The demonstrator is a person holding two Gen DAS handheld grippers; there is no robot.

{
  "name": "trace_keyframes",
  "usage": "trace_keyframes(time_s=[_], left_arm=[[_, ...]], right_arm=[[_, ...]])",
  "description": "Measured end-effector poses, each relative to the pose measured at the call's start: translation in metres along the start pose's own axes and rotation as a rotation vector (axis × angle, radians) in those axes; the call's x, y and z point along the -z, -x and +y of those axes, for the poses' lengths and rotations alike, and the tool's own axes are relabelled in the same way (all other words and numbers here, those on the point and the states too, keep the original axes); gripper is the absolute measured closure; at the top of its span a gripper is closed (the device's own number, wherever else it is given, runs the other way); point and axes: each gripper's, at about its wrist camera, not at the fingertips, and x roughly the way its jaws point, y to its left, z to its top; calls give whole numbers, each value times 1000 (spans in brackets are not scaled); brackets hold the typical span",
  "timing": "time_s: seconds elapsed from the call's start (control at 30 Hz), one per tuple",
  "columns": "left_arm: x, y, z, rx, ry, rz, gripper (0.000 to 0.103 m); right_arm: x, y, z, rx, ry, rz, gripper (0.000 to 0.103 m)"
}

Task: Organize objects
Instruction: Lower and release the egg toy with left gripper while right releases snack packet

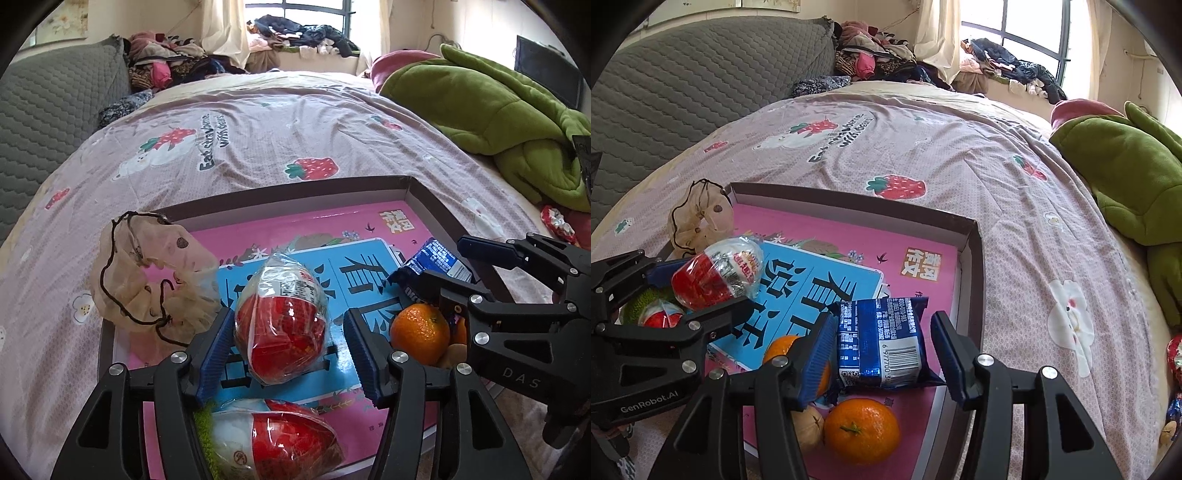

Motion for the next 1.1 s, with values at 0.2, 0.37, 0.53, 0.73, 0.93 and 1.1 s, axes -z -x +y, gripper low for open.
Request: trace_keyframes(time_s=[0.2, 0.37, 0.53, 0.73, 0.93, 1.1], left_arm=[[0, 10, -1, -4, 9, -13, 40], [-1, 23, 1, -3, 29, -32, 40], [-2, 37, 3, -9, 42, -57, 40], [-2, 54, 3, -11, 50, -73, 39], [1, 71, -1, -29, 50, -95, 38], [2, 84, -2, -50, 52, -106, 30]], right_arm=[[-3, 11, -2, -1, -12, -17, 48], [-6, 24, -2, 0, -16, -33, 47], [-8, 38, 1, -6, -24, -49, 45], [-8, 56, 7, -11, -24, -76, 43], [-7, 70, 8, -11, -37, -95, 42], [-7, 82, 7, -9, -52, -115, 42]])
